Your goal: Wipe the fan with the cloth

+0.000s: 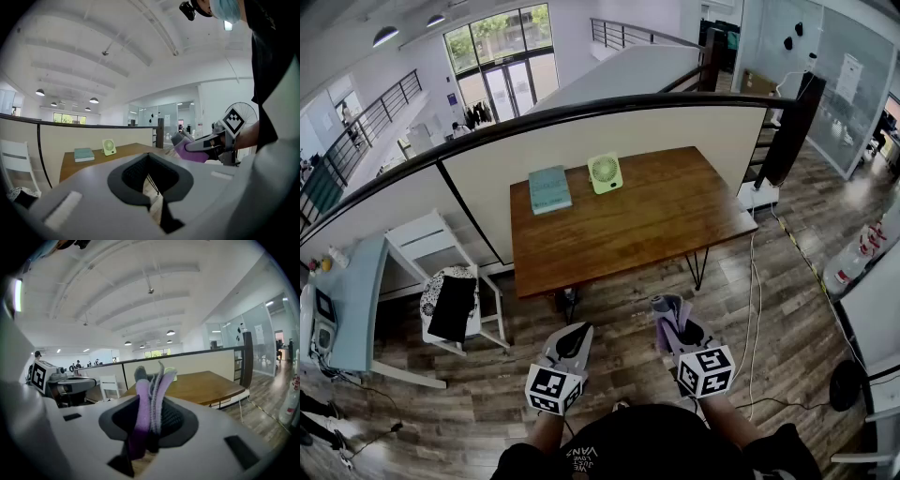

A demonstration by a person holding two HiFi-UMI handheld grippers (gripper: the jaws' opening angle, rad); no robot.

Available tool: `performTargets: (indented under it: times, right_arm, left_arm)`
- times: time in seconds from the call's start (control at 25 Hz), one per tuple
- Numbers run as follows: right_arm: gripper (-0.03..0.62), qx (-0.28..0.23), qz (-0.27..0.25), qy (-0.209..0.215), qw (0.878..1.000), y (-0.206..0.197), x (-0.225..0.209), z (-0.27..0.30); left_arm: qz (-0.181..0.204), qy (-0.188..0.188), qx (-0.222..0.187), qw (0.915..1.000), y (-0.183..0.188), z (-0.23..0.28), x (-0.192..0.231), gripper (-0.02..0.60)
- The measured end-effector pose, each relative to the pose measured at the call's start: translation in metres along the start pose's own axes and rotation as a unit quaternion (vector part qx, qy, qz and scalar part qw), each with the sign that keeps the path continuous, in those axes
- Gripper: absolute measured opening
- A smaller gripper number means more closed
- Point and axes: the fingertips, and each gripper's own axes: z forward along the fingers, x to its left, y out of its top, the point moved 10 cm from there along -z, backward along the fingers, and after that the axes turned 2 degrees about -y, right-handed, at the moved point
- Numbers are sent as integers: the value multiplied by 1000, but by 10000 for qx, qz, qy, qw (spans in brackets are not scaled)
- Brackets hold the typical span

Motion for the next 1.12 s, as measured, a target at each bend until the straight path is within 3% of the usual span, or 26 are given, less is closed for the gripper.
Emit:
performTargets:
  times: [0.32, 0.64, 1.12]
  right_arm:
    - [117, -283, 33, 16, 9996, 3, 0, 8]
    - [117, -153, 240, -52, 9996, 3, -23, 25]
    - [117, -2, 311, 256, 9992, 32, -84, 109]
  left_arm:
    - [66, -60, -117, 9999, -4, 10, 10, 12]
    - [-56, -157, -59, 9998, -8, 43, 16, 12]
    - [-386, 61, 53, 9992, 5, 119, 61, 15]
